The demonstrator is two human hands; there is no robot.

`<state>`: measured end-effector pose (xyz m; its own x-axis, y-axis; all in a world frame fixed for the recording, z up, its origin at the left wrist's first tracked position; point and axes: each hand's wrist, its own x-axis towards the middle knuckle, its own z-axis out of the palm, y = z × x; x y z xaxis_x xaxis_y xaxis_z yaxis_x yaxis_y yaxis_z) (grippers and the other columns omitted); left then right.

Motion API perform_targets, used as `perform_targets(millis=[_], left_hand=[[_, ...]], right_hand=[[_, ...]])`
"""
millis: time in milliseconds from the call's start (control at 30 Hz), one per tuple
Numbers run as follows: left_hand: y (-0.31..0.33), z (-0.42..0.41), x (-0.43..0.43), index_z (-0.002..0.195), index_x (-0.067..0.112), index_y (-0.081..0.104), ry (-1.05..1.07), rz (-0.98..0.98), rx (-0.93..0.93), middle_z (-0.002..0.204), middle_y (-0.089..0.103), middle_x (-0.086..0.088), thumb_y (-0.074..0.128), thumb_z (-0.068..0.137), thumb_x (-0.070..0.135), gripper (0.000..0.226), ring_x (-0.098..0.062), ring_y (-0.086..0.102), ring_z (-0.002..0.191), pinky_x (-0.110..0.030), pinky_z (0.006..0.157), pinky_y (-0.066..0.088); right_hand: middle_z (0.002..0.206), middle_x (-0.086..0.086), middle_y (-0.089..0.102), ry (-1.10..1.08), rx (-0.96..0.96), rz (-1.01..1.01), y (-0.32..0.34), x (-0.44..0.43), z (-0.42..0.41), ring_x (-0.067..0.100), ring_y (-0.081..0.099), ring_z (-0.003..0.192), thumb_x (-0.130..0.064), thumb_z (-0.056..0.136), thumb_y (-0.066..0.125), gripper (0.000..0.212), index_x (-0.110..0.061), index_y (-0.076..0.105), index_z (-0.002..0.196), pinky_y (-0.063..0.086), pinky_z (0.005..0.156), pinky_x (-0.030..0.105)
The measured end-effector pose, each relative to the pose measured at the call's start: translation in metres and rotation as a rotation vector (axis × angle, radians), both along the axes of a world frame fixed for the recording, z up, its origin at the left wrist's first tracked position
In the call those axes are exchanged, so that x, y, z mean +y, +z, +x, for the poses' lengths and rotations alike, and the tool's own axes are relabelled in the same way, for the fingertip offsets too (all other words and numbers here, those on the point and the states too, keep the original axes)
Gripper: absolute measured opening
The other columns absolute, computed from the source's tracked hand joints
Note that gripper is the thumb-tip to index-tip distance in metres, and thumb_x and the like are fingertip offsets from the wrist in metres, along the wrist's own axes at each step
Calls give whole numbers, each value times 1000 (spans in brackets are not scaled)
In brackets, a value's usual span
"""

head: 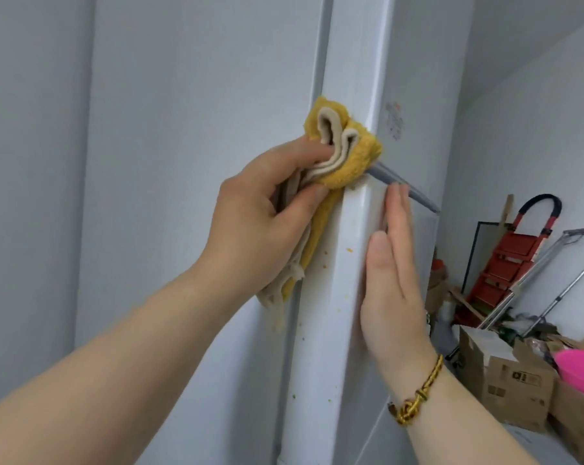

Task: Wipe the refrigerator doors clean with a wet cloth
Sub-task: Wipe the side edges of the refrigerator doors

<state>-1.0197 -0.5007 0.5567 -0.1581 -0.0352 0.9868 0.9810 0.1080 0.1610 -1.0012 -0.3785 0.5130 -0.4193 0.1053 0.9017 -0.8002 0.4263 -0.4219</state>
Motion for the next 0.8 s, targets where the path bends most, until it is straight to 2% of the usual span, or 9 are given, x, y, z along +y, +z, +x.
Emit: perform_targets(millis=[100,167,300,367,433,500,567,667,800], left_hand=[[-26,-5,4,91,48,56,45,20,80,100,55,32,61,77,12,39,21,50,97,-2,90,38],[-54,-10,6,96,37,64,65,10,152,102,63,26,61,78,16,27,16,50,104,-6,93,38],[-88,-19,-1,101,20,57,94,-53,309,114,55,6,54,86,25,16,2,54,107,-13,96,40],[-74,-11,-6,101,23,62,38,-77,235,111,57,15,60,81,20,21,10,55,102,-6,91,40],[-45,-2,-9,104,27,65,57,-40,187,99,60,24,63,77,12,31,23,51,92,2,83,36],[-21,2,-8,105,20,66,175,-71,242,101,57,16,60,79,6,30,12,52,94,0,80,38],[-17,-1,-6,104,13,69,257,-123,328,105,54,7,56,82,6,27,-5,51,97,-9,78,40],[-42,-8,-5,103,17,67,337,-111,436,109,62,-6,48,82,10,29,-17,53,95,-24,73,45],[-74,-8,-12,104,32,51,442,-205,491,113,47,8,48,83,13,28,-16,51,99,-25,69,45]], right_hand=[[144,-26,13,57,34,-27,0,0,-1,-8,7,138,-36,89,26,31,-57,17,109,5,116,20],[148,-19,16,70,59,-36,-3,0,-2,-5,9,138,-30,95,28,32,-50,16,117,6,117,22],[139,-24,19,44,69,-47,-2,0,-4,-7,11,136,-32,93,30,33,-48,14,118,7,107,4],[143,-23,17,48,64,-62,-2,-1,-2,-7,11,136,-30,96,30,31,-50,15,115,7,109,6],[150,-15,18,93,57,-92,-1,-1,-2,-3,12,138,-28,99,29,29,-48,20,117,8,117,21],[152,-11,22,148,37,-110,1,0,-3,1,16,139,-47,92,34,35,-46,29,127,12,118,33],[150,-11,29,192,-2,-124,1,6,-5,3,23,138,-66,79,39,61,-40,39,134,16,117,37],[148,-10,32,322,-38,-196,5,13,-2,1,26,136,-52,88,28,51,-30,45,131,16,117,34],[149,-4,31,423,-50,-203,7,14,1,7,27,137,-45,94,17,53,-19,39,135,17,117,35]])
